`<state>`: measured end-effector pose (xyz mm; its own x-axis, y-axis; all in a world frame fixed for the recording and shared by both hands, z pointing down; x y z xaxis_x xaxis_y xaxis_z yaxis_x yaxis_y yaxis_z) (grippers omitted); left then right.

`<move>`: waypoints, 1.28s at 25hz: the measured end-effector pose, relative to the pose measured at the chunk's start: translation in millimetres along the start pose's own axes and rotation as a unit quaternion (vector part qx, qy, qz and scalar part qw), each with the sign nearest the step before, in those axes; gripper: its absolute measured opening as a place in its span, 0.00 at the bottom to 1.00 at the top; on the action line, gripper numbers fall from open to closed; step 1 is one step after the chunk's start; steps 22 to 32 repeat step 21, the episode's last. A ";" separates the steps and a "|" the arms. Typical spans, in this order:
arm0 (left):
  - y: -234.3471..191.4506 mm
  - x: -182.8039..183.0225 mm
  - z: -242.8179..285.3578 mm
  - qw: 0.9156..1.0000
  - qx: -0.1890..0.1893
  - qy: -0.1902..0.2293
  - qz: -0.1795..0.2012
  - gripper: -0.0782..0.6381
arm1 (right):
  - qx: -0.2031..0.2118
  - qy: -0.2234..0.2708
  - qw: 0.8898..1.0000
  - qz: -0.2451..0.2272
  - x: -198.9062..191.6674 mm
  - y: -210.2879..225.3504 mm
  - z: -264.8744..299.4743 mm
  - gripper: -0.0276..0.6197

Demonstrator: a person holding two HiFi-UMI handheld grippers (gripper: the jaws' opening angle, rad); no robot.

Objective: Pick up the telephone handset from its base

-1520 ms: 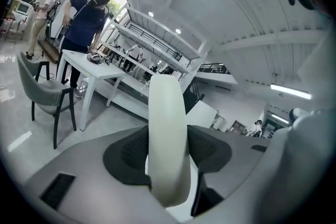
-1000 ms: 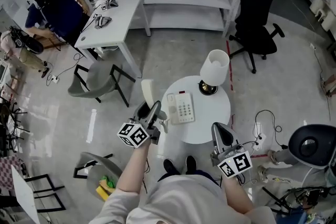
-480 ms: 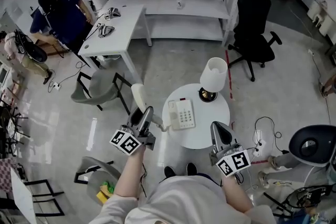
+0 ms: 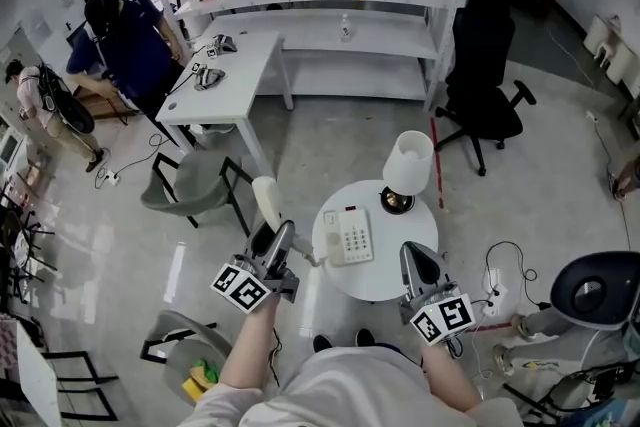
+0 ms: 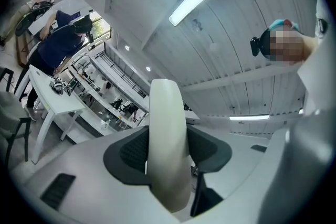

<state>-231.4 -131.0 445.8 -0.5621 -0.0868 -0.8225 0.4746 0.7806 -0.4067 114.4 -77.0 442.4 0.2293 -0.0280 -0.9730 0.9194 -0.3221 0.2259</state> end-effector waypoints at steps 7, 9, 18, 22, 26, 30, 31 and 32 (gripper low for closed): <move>2.5 2.0 -0.7 1.000 -0.008 0.010 -0.002 0.42 | 0.002 0.001 1.000 -0.001 -5.5 -1.0 -0.6 0.05; 3.2 2.6 -0.4 1.000 -0.009 0.009 0.001 0.42 | 0.002 0.001 1.000 -0.001 -6.0 -0.9 -0.9 0.05; 8.4 5.6 2.2 1.000 -0.017 0.003 0.008 0.42 | 0.005 0.001 1.000 -0.001 -3.5 -1.1 -0.9 0.05; 9.2 4.6 1.6 1.000 -0.016 0.003 0.009 0.42 | 0.006 0.001 1.000 -0.001 -4.8 -1.4 -1.5 0.05; 9.2 4.6 1.6 1.000 -0.016 0.003 0.009 0.42 | 0.006 0.001 1.000 -0.001 -4.8 -1.4 -1.5 0.05; 9.2 4.6 1.6 1.000 -0.016 0.003 0.009 0.42 | 0.006 0.001 1.000 -0.001 -4.8 -1.4 -1.5 0.05; 9.2 4.6 1.6 1.000 -0.016 0.003 0.009 0.42 | 0.006 0.001 1.000 -0.001 -4.8 -1.4 -1.5 0.05; 9.2 4.6 1.6 1.000 -0.016 0.003 0.009 0.42 | 0.006 0.001 1.000 -0.001 -4.8 -1.4 -1.5 0.05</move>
Point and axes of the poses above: the fingertips, and each gripper's own axes: z forward along the fingers, y to its right, x out of its top, the point moved 9 cm from there along -z, backward along the fingers, and after that the axes turned 15 degrees about -x, right-handed, at the moved point
